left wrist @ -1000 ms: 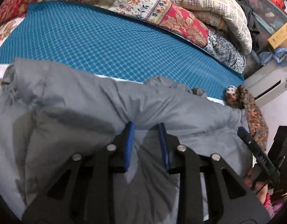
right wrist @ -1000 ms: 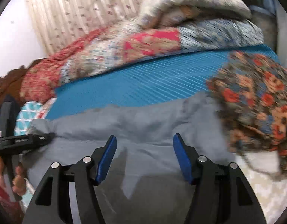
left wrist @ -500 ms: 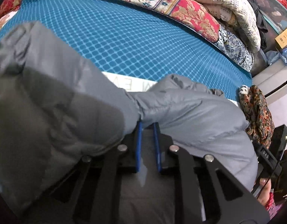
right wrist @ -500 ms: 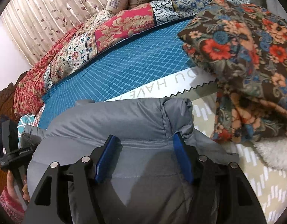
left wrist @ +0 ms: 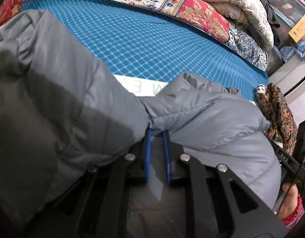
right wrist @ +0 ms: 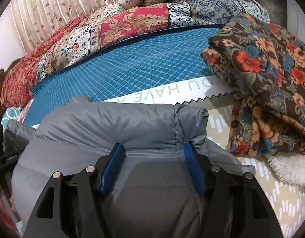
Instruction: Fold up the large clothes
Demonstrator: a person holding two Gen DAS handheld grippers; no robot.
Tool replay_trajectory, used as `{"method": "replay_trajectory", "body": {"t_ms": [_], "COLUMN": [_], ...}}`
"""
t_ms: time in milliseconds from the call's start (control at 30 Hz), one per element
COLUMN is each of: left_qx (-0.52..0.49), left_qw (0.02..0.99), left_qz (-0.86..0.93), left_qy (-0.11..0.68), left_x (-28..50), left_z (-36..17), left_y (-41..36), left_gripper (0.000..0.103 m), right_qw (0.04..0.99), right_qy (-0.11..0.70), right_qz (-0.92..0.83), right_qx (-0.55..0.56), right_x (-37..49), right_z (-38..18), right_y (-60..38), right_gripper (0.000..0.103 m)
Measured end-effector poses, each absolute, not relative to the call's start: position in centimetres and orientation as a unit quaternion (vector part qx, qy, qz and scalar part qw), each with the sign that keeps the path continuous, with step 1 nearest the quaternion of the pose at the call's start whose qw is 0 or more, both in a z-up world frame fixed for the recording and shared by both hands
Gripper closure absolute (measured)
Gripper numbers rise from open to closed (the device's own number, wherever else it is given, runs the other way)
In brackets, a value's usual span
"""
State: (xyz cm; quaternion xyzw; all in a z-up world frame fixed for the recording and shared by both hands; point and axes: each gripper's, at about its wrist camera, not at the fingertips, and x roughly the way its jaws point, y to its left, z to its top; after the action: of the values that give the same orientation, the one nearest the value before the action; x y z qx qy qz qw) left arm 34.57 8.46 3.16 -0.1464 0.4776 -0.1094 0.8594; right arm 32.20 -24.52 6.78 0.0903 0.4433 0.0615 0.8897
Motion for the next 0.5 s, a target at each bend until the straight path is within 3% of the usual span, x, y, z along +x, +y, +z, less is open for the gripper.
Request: {"method": "replay_trajectory", "body": {"t_ms": [500], "left_qx": [-0.089], "left_qw": [0.881], "left_qz": [-0.089], "left_qy": [0.456], "left_x": [34.0], "left_z": [2.7], "left_y": [7.3], "left_gripper": [0.088], "right_qw": [0.897], "right_qy": [0.437], "right_qz": [0.042], "right_qx": [0.048], "right_x": [32.1], "right_z": [6.6], "right_y": [-23.4], "right_gripper": [0.039]}}
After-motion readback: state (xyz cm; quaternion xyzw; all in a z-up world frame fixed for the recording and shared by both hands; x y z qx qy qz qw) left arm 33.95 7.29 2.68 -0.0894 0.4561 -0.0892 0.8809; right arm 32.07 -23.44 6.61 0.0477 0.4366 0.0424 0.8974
